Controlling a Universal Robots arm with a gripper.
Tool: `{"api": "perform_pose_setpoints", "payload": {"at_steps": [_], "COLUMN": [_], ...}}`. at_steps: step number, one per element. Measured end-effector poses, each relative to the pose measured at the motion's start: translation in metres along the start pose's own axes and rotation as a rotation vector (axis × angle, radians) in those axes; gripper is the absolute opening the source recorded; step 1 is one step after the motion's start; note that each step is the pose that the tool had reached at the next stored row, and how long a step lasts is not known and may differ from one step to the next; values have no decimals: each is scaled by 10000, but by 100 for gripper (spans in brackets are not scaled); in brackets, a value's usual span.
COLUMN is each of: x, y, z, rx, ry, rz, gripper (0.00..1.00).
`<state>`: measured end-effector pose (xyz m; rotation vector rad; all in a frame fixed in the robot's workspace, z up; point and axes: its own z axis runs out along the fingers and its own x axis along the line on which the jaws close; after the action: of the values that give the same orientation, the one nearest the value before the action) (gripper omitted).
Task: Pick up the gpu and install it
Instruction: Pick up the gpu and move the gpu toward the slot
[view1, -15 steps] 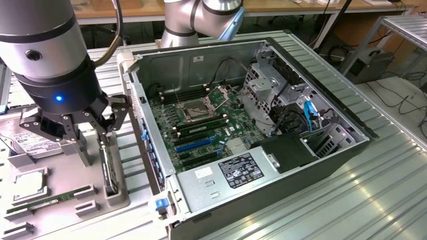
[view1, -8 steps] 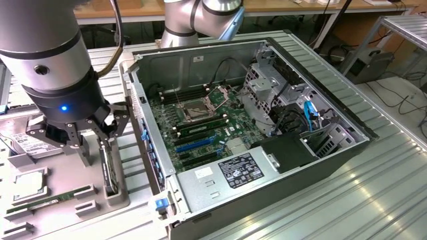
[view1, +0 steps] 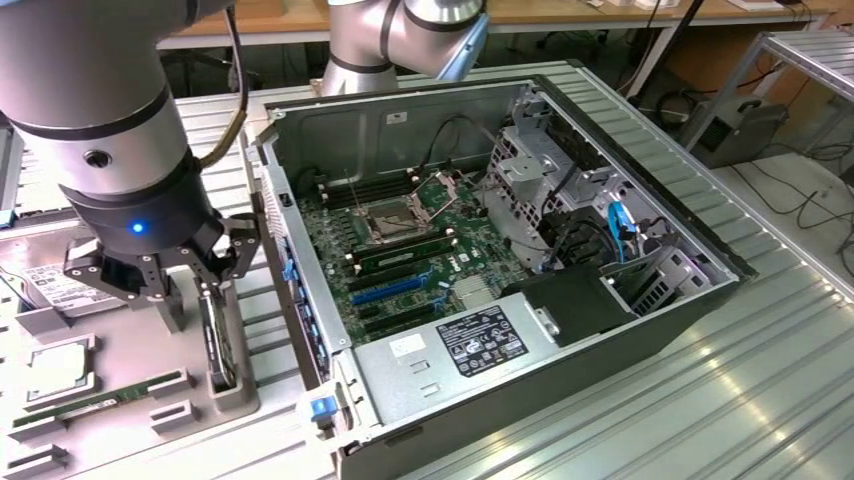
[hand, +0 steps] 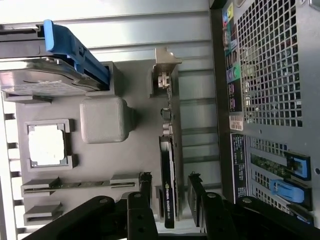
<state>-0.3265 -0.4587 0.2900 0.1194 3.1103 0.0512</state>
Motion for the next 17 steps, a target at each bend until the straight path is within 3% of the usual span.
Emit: {"api": "perform_pose_setpoints", "payload": {"at_steps": [17], "x": [2], "y": [0], "z": [291], "rx": [-15], "ry": [-28], "rz": [0], "gripper": [42]}}
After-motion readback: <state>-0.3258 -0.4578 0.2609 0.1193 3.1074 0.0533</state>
